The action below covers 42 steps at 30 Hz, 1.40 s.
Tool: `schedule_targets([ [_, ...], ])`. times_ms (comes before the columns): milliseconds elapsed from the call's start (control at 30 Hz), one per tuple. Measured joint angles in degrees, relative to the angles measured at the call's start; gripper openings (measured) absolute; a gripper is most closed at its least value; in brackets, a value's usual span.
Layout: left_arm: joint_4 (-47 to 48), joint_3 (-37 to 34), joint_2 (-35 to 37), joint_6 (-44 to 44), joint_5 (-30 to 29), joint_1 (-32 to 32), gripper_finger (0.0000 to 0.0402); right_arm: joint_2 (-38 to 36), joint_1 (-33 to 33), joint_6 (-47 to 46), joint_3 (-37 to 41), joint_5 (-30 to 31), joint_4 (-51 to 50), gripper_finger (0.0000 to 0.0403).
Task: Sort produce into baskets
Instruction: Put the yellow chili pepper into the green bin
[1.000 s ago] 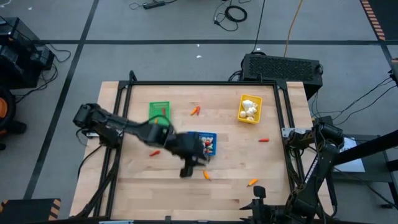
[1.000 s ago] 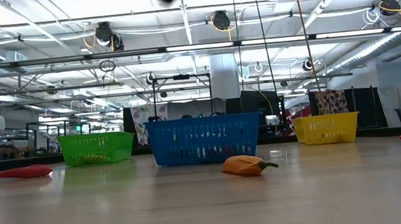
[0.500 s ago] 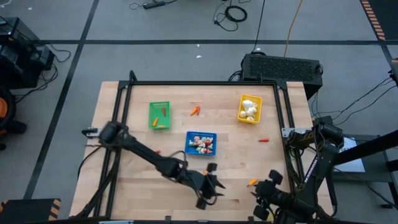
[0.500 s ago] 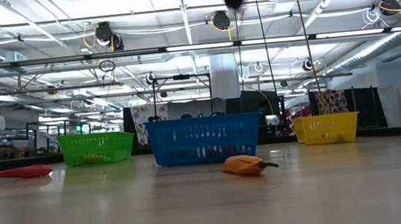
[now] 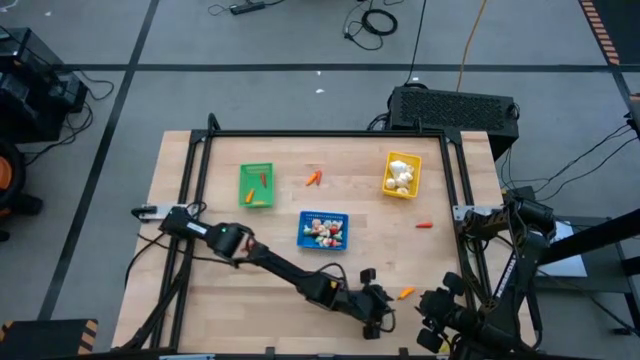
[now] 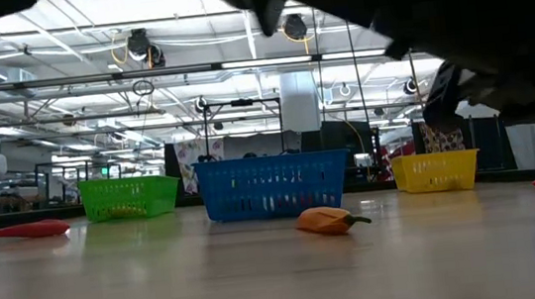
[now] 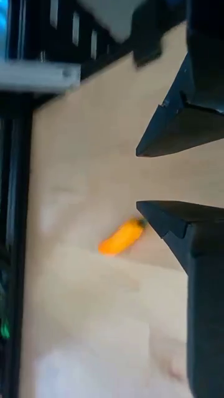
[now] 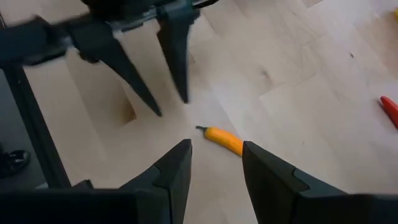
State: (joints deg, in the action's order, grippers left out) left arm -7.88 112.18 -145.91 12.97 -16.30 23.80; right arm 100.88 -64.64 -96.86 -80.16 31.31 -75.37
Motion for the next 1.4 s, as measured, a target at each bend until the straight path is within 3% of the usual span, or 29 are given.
schedule_targets([
  [200, 2.47, 6.67, -4.48, 7.62, -3.86, -0.23, 0.0132, 0.00, 0.02, 0.00, 0.00, 0.06, 0.26, 0.0134],
  [467, 2.31, 10.23, -8.66, 9.22, -7.92, -0.05, 0.0132, 0.00, 0.02, 0.02, 0.00, 0.09, 0.33, 0.0134],
  [800, 0.72, 17.16, -15.21, 9.20, -7.40, 0.31, 0.0132, 0.00, 0.31, 1.03, 0.00, 0.21, 0.26, 0.0134],
  [1033, 1.89, 17.74, -15.83, 9.23, -9.09, 0.34, 0.0131, 0.00, 0.31, 1.07, 0.00, 0.20, 0.42, 0.0134],
  [1400, 3.48, 17.67, -15.88, 10.77, -10.59, -0.06, 0.0042, 0.00, 0.31, 1.07, 0.01, 0.17, 0.39, 0.0134],
])
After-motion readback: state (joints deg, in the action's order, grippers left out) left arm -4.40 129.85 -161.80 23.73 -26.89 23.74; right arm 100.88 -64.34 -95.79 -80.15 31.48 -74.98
